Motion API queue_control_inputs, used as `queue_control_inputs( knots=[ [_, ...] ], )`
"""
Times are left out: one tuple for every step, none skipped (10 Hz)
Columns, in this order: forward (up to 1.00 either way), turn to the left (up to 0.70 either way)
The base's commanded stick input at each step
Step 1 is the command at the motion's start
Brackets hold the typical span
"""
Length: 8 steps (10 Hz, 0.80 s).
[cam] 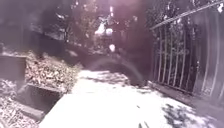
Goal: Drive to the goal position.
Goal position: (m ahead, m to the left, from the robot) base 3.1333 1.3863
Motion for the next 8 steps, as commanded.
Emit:
queue_control_inputs(
  knots=[
    [0.50, 0.00],
    [0.50, 0.00],
    [0.50, 0.00],
    [0.50, 0.00],
    [0.50, 0.00],
    [0.50, 0.00],
    [0.50, 0.00],
    [0.50, 0.00]
  ],
)
